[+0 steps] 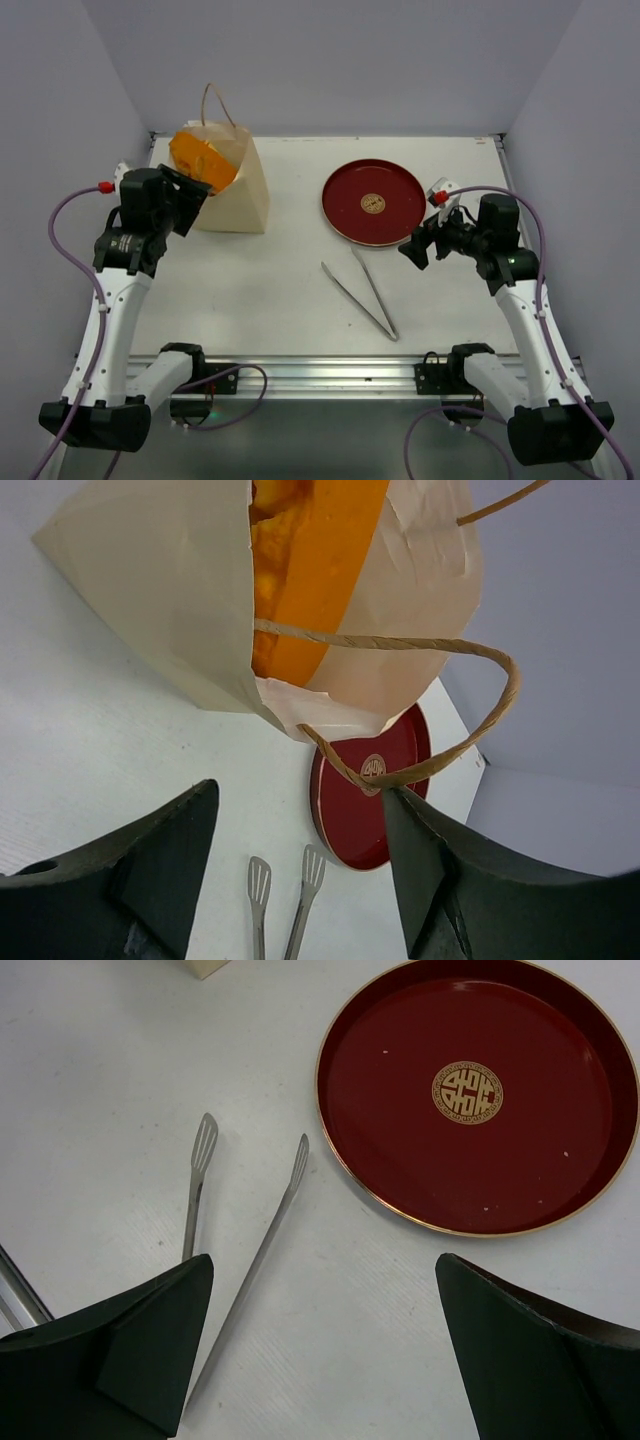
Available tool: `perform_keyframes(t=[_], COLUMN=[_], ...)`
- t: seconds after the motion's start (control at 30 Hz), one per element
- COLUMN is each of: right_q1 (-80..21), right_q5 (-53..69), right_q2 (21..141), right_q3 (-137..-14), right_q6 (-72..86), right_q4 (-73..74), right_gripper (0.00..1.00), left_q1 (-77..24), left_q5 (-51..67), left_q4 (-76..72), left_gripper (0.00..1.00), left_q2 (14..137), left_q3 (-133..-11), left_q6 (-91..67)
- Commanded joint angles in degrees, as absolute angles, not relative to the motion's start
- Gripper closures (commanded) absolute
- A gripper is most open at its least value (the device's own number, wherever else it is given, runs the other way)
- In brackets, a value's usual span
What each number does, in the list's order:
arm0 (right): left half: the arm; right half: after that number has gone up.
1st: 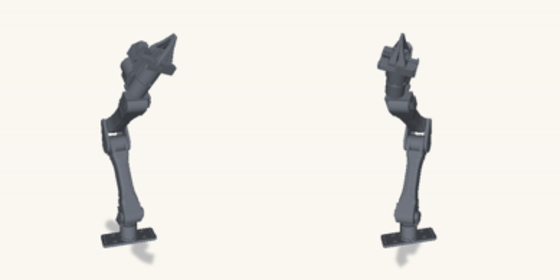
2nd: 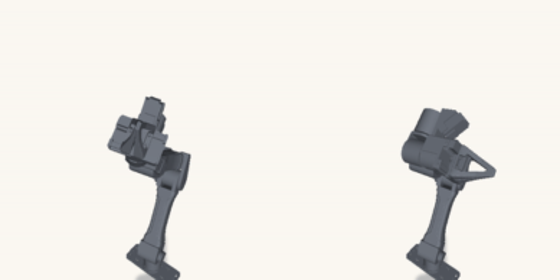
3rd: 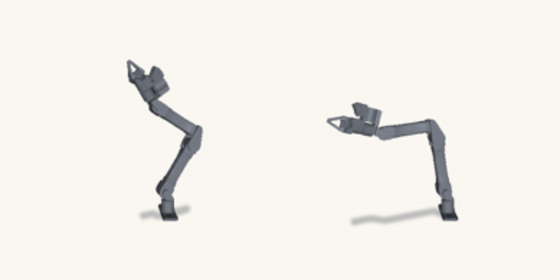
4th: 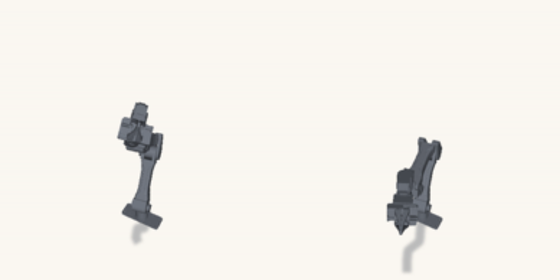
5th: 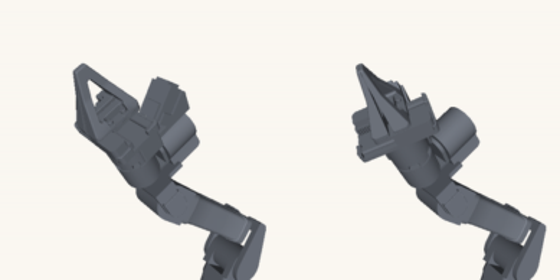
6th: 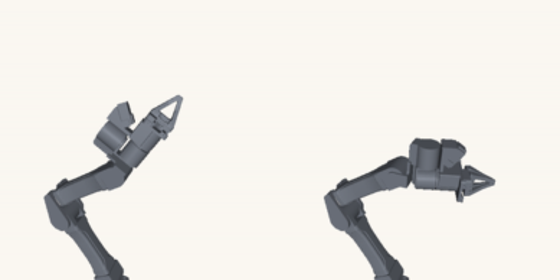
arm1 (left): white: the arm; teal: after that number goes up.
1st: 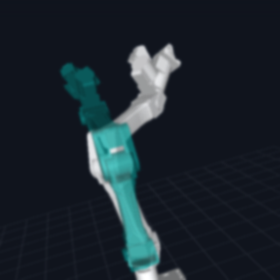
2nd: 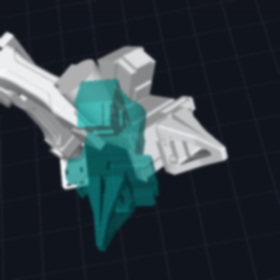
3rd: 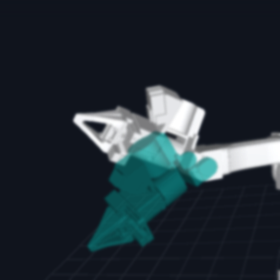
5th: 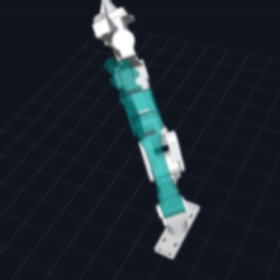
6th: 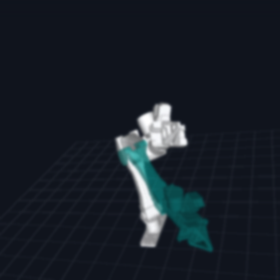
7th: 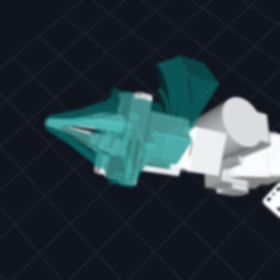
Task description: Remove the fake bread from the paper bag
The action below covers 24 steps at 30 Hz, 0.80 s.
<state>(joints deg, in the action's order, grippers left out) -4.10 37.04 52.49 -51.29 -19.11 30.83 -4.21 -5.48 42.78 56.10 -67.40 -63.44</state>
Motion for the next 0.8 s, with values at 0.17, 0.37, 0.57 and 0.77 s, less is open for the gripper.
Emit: perform_keyframes(t=[0.17,0.37,0.57,0.77], right_q1=[-4.1,-4.1,-4.0,-4.1], right_q5=[37.2,37.8,38.4,38.7], right_q2=[52.7,52.9,52.2,52.2], right_q3=[-51.2,-51.5,-51.3,-51.2], right_q6=[-21.2,-21.1,-20.8,-20.9], right_q4=[30.4,30.3,30.6,30.6], right_gripper=[0.01,0.01,0.01,0.01], left_q1=[-4.3,-4.3,-4.3,-4.2], left_q5=[-2.1,-3.5,-6.1,-10.4], left_q4=[40.5,36.2,32.3,34.1], left_gripper=[0.33,0.33,0.32,0.29], left_q2=[61.3,63.7,67.6,67.9], left_q3=[-67.4,-65.3,-65.2,-64.4], left_q6=[-63.2,-63.7,-66.0,-69.6])
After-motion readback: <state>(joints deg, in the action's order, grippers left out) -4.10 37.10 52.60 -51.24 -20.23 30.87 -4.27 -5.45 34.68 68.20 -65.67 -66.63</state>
